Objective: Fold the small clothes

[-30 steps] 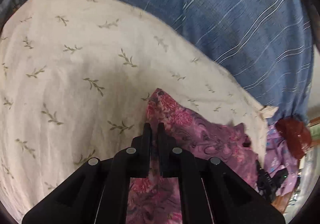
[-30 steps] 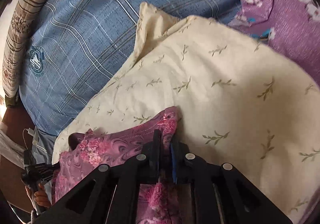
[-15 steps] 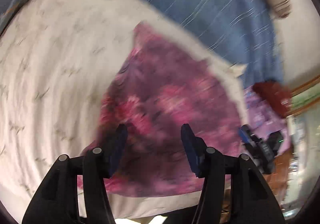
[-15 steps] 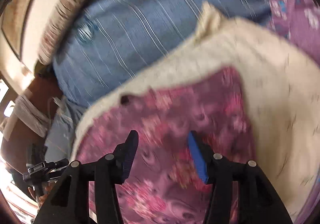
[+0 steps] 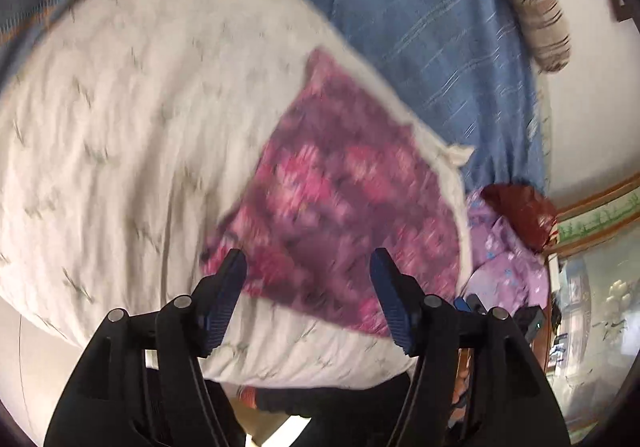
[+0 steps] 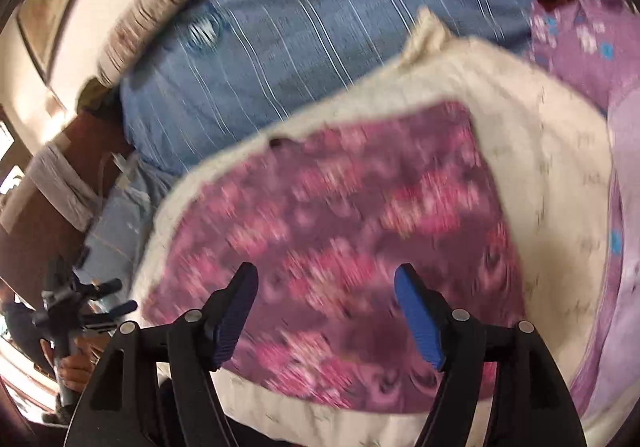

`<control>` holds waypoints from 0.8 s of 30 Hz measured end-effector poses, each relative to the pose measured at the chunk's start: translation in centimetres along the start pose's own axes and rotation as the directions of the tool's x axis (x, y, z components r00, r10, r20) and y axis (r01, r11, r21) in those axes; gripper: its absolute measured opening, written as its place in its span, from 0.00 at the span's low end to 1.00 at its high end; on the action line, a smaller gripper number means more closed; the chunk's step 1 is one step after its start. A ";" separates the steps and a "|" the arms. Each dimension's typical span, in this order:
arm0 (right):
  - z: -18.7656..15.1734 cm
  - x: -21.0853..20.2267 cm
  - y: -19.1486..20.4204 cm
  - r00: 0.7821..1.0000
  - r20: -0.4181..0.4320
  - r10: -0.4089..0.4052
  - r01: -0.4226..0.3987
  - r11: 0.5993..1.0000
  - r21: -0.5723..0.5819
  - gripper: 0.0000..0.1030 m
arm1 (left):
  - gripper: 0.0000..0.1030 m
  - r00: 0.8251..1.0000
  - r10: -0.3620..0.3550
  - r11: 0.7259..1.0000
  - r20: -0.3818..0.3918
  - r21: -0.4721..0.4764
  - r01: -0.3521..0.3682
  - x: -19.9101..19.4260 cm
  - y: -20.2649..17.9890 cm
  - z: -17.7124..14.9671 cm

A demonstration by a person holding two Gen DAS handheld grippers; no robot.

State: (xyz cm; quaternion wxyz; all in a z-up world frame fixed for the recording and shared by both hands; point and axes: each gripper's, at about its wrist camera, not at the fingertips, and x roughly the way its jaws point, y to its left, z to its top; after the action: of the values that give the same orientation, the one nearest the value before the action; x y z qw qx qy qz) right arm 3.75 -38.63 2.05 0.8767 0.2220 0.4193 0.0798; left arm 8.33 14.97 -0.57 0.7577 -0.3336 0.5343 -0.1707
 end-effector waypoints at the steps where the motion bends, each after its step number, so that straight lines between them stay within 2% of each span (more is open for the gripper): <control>1: -0.7 1.5 -0.9 0.998 -0.062 -0.033 0.035 0.999 0.035 0.70 | 0.62 0.999 0.016 1.000 -0.043 -0.022 -0.017 1.5 0.6 -0.5; 2: -1.4 2.7 -1.8 0.992 -0.119 -0.042 0.051 0.996 0.078 0.71 | 0.61 0.997 0.019 0.999 -0.081 -0.047 -0.023 2.8 1.2 -0.9; 4: -1.9 1.8 -2.3 0.999 -0.050 -0.022 0.027 0.994 0.109 0.70 | 0.61 0.999 -0.014 0.997 -0.050 -0.072 0.010 2.6 1.7 -1.2; 6: -1.4 1.5 -2.0 0.996 -0.079 -0.032 0.042 0.991 0.127 0.70 | 0.61 0.998 -0.026 0.997 -0.060 -0.070 0.022 2.3 1.6 -1.0; 10: -1.1 -1.0 -1.0 1.000 0.007 0.015 -0.016 0.992 0.125 0.71 | 0.62 0.993 -0.109 0.991 -0.036 -0.077 0.106 1.1 1.5 -1.3; 12: -1.4 -0.9 -0.9 1.000 0.003 0.026 -0.027 0.992 0.122 0.73 | 0.63 0.996 -0.079 0.995 -0.036 -0.063 0.077 1.3 1.2 -1.4; 14: -2.0 0.8 -1.5 0.997 -0.071 -0.005 0.015 0.989 0.144 0.74 | 0.63 0.997 -0.034 0.997 -0.062 -0.071 0.030 2.5 1.5 -1.4; 15: -2.5 1.7 -2.1 0.994 -0.108 -0.018 0.035 0.986 0.161 0.75 | 0.62 0.996 -0.039 0.995 -0.080 -0.090 0.032 3.3 1.6 -1.4; 17: -2.8 1.5 -2.3 0.998 -0.063 -0.006 0.015 0.989 0.148 0.79 | 0.62 0.995 -0.058 0.993 -0.076 -0.104 0.050 3.3 1.8 -1.6; 19: -2.7 1.6 -2.1 0.997 -0.076 -0.005 0.015 0.991 0.131 0.81 | 0.63 0.995 -0.063 0.993 -0.081 -0.106 0.055 3.0 1.6 -1.6; 21: -2.6 1.6 -2.0 0.997 -0.083 -0.010 0.020 0.991 0.130 0.81 | 0.63 0.994 -0.083 0.993 -0.071 -0.089 0.077 2.3 1.2 -1.9; 24: -2.0 0.9 -1.8 0.998 -0.053 0.018 -0.009 0.988 0.156 0.82 | 0.63 0.991 -0.124 0.992 -0.055 -0.009 0.123 0.8 -0.5 -2.3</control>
State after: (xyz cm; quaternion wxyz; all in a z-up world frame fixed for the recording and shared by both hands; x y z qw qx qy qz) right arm 2.70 -39.27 -0.53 0.8444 0.2905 0.4463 0.0587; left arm 6.56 13.43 -1.26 0.7296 -0.3634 0.5339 -0.2248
